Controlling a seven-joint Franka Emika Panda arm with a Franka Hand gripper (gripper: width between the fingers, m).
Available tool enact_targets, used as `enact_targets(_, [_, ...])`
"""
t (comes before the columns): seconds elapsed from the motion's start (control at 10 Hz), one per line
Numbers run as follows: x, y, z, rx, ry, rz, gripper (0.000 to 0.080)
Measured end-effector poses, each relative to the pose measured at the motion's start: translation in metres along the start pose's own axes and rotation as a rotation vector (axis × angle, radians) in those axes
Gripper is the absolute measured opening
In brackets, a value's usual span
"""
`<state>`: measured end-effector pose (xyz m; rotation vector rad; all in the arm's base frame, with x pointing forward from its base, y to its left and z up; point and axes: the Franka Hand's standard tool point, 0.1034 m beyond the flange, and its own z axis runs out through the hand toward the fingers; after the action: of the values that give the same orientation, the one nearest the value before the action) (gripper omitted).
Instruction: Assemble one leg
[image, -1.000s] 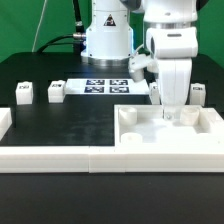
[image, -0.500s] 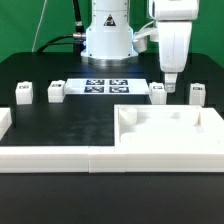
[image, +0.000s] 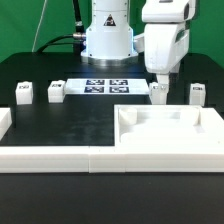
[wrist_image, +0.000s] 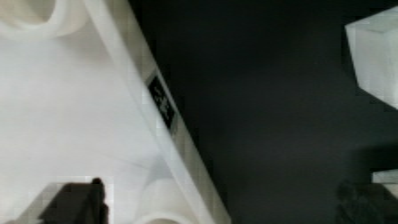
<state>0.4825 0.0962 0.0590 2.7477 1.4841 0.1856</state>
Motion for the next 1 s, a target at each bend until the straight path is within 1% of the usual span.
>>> enact_targets(0.1, [-0.001,-0.011,0.0,0.0,0.01,0.136,0.0648])
enact_targets(0.2, [0.001,-0.02,0.001,0.002,0.023,0.274,0.0648])
enact_targets(0.4, [-0.002,-0.033,0.006,0.03,0.013,0.525,0.0648])
enact_targets(0.5, [0.001,-0.036,0.006,0.042,0.013,0.679,0.0648])
enact_targets(0.7, [0.005,-0.042,0.01,0.056,0.017,0.907,0.0648])
enact_targets(1.0, [0.005,-0.043,0.01,0.069,0.015,1.127,0.0648])
